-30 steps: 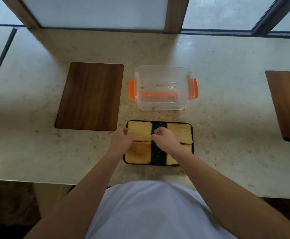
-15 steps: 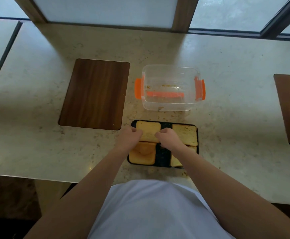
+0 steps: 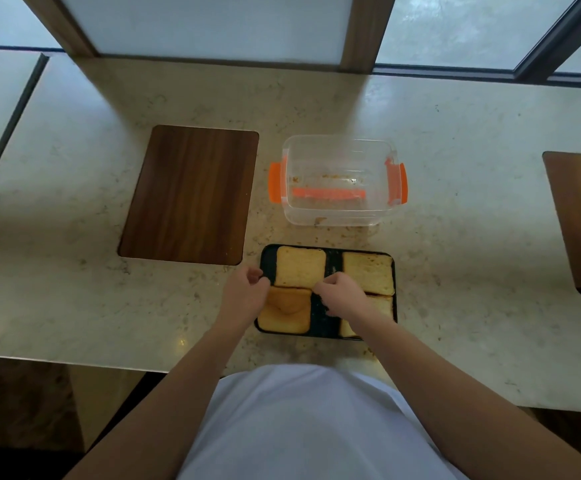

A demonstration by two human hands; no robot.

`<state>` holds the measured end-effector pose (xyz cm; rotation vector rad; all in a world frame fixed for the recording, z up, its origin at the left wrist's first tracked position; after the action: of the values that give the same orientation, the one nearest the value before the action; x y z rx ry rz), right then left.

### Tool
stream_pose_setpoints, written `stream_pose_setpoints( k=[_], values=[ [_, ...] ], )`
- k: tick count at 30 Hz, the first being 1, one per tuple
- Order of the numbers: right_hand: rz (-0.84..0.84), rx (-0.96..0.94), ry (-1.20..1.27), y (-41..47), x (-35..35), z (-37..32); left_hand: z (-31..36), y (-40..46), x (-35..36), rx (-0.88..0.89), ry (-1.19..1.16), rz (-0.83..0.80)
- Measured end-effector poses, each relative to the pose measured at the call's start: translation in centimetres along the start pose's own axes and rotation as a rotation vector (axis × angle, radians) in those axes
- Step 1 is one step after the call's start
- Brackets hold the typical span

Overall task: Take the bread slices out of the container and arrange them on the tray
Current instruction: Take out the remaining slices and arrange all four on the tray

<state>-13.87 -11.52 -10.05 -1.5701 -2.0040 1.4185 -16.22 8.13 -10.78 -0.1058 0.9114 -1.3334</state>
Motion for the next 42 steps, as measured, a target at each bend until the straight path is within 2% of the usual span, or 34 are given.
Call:
stream_pose_setpoints(
  k=[4,11,21,26,32,42],
  values=[
    [-0.096,0.045,0.039,-0.5,1.3,0.3,-1.4,-0.5,-0.1,-0.095,-0.004,-0.06],
    [-0.082,0.033,0.011,-1.2,2.1,0.9,-1.5,-1.0,0.4,-0.169,-0.089,-0.114],
    [-0.037,0.022,0.005,-1.0,0.9,1.9,-0.6,-1.1,1.3,-0.175,-0.091,-0.192],
    [-0.055,0.033,-0.014,-0.8,0.4,1.7,-0.5,-1.2,1.3,-0.155,-0.094,-0.202],
    [0.007,0.024,-0.012,-0.3,-0.5,0.7,-0.5,-1.0,1.6,-0.12,-0.065,-0.204],
    [-0.038,0.057,0.09,0.3,-0.3,0.0,1.1,0.3,2.3,-0.088,-0.039,-0.194]
  ],
)
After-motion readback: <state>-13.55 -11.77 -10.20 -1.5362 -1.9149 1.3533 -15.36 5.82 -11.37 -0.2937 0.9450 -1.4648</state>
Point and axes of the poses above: each hand's wrist, its own y-axis towards the middle knuckle, its own x-axis out of the palm, z = x × y, the point moved 1 cm from there along y, towards the middle knuckle, and after that the axes turned 1 degree about y, right-handed, at the moved point
